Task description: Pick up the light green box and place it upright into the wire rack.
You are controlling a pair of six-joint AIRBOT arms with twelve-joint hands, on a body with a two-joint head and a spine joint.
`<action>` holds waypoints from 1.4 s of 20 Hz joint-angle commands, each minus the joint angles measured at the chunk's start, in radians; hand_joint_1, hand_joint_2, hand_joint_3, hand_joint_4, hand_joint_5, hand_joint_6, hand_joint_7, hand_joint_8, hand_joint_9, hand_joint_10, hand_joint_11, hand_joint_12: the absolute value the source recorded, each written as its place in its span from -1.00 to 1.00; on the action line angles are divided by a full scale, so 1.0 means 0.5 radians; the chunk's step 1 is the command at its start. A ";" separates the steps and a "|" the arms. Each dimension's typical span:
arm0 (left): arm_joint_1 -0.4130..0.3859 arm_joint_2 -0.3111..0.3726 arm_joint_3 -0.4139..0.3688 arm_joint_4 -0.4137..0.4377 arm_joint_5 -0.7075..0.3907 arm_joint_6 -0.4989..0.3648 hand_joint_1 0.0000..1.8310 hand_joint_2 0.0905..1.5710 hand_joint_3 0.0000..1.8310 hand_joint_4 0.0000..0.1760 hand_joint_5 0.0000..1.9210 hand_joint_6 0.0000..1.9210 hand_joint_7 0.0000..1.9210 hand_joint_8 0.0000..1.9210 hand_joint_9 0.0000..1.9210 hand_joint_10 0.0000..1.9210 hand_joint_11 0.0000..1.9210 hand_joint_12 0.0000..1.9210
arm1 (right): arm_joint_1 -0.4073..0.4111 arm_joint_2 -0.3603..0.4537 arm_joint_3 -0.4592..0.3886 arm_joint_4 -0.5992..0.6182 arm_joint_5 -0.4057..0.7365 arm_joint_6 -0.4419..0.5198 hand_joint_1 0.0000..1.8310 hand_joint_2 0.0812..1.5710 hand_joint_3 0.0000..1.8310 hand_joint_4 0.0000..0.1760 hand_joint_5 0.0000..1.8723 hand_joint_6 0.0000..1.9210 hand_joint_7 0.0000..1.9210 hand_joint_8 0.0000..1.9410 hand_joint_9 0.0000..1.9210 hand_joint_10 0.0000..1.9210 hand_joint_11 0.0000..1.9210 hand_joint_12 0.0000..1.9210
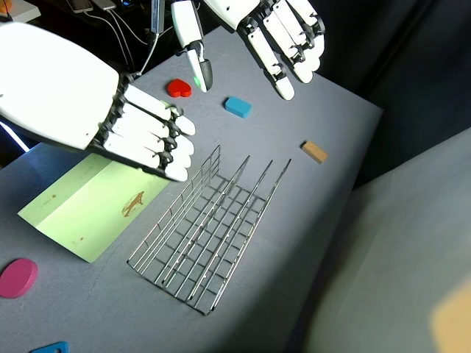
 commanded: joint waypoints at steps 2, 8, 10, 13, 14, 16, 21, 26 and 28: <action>0.003 0.028 0.012 0.192 -0.008 0.027 -0.84 0.37 -1.00 -0.16 -0.75 -1.00 -0.77 -1.00 -0.78 -1.00 -1.00 -0.29 | -0.033 -0.034 0.028 -0.110 0.079 0.017 -0.17 0.02 -1.00 -0.22 -1.00 -1.00 -1.00 -1.00 -1.00 -1.00 -1.00 -0.96; 0.003 0.031 0.015 0.192 -0.025 0.238 -0.84 0.38 -0.99 -0.17 -0.74 -1.00 -0.77 -1.00 -0.78 -1.00 -1.00 -0.30 | -0.122 -0.078 0.048 -0.159 0.097 0.055 -0.17 0.01 -1.00 -0.22 -1.00 -1.00 -1.00 -1.00 -1.00 -1.00 -1.00 -0.98; -0.002 0.031 0.015 0.192 -0.026 0.238 -0.85 0.38 -0.99 -0.17 -0.74 -1.00 -0.77 -1.00 -0.78 -1.00 -1.00 -0.30 | -0.134 -0.081 0.048 -0.190 0.102 0.070 -0.17 0.01 -1.00 -0.23 -1.00 -1.00 -1.00 -1.00 -1.00 -1.00 -0.99 -0.97; -0.007 0.030 0.018 0.192 -0.026 0.238 -0.85 0.38 -0.99 -0.17 -0.74 -1.00 -0.77 -1.00 -0.78 -1.00 -1.00 -0.30 | -0.150 -0.082 0.047 -0.207 0.110 0.074 -0.17 0.02 -1.00 -0.24 -1.00 -1.00 -1.00 -1.00 -1.00 -1.00 -0.98 -0.96; -0.008 0.030 0.021 0.192 -0.026 0.238 -0.85 0.38 -0.99 -0.17 -0.74 -1.00 -0.77 -1.00 -0.79 -1.00 -1.00 -0.30 | -0.155 -0.082 0.047 -0.209 0.112 0.074 -0.16 0.03 -1.00 -0.41 -1.00 -1.00 -1.00 -1.00 -1.00 -1.00 -1.00 -0.74; -0.021 0.030 0.027 0.186 -0.022 0.238 -0.85 0.38 -0.99 -0.17 -0.74 -1.00 -0.77 -1.00 -0.79 -1.00 -1.00 -0.30 | -0.162 -0.082 0.047 -0.217 0.112 0.073 -0.08 0.05 -1.00 -0.90 -0.85 -0.99 -0.79 -0.99 -0.81 -0.98 -1.00 -0.08; -0.032 0.030 0.024 0.176 -0.022 0.238 -0.83 0.38 -1.00 -0.23 -0.74 -1.00 -0.77 -1.00 -0.79 -1.00 -1.00 -0.30 | -0.159 -0.081 0.048 -0.244 0.108 0.071 0.09 0.29 -0.99 -1.00 -0.35 -0.96 -0.25 -0.97 -0.23 -0.90 -0.60 0.36; -0.035 0.030 0.017 0.160 -0.021 0.238 -0.82 0.39 -1.00 -0.22 -0.74 -1.00 -0.77 -1.00 -0.79 -1.00 -1.00 -0.30 | -0.153 -0.076 0.048 -0.252 0.107 0.062 0.49 0.44 -1.00 -1.00 -0.14 -0.01 -0.03 0.17 -0.06 0.40 -0.10 0.45; -0.037 0.029 0.015 0.148 -0.021 0.238 -0.82 0.39 -0.99 -0.21 -0.74 -1.00 -0.77 -1.00 -0.79 -1.00 -1.00 -0.30 | -0.151 -0.074 0.048 -0.252 0.107 0.060 0.37 0.40 -1.00 -1.00 0.02 -0.12 0.05 0.20 0.00 0.24 -0.02 0.49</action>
